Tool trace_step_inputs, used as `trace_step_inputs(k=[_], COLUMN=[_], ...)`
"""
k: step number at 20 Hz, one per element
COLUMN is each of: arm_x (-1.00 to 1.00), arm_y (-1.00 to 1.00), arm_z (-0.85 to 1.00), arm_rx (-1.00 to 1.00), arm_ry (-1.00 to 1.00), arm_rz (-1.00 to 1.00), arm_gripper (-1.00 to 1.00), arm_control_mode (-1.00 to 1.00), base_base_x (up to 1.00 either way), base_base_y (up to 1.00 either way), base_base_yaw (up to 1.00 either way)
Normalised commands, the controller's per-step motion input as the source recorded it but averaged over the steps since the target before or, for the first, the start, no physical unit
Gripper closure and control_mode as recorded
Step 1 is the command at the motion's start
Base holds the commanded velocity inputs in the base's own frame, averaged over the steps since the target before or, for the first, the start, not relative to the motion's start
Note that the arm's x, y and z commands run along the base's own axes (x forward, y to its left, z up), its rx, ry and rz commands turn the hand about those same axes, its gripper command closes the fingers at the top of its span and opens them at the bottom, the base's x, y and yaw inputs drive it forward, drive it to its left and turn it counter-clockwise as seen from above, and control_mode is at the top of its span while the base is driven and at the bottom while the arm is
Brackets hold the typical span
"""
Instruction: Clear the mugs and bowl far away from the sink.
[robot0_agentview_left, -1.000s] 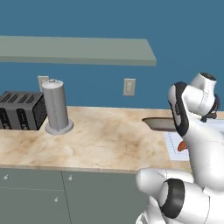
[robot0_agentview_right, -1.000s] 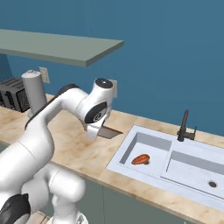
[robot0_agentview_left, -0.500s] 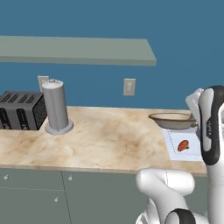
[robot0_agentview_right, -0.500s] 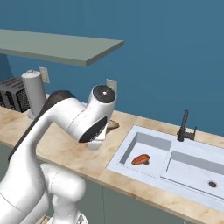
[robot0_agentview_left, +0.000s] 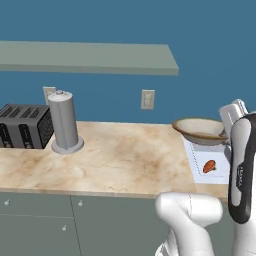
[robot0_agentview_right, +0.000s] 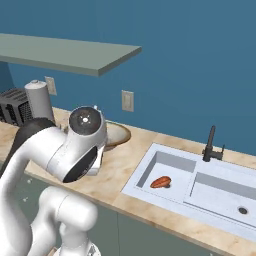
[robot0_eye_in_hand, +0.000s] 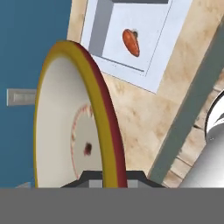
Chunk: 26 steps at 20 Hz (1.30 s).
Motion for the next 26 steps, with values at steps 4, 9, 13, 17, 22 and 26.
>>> trace_step_inputs(k=[4,9,13,17,22,26], arm_x=[-0.34,-0.31,-0.04,0.00,0.00,-0.02], arm_y=[0.24,0.10,0.11,0.03,0.00,0.06], arm_z=[0.20,0.12,0.05,0.12,0.14,0.09], arm_rx=[-0.02,-0.02,-0.01,0.00,0.00,0.00], arm_ry=[-0.26,-0.26,-0.11,0.00,0.00,-0.01], arm_rz=[-0.21,-0.21,-0.14,-0.03,0.00,0.00], arm_gripper=[1.00,1.00,1.00,1.00,1.00,1.00], arm_control_mode=[-1.00,-1.00,-1.00,-1.00,-1.00,-1.00], base_base_x=[0.00,0.00,0.00,0.00,0.00,0.00], base_base_y=[0.00,0.00,0.00,0.00,0.00,0.00], base_base_yaw=[0.00,0.00,0.00,0.00,0.00,0.00])
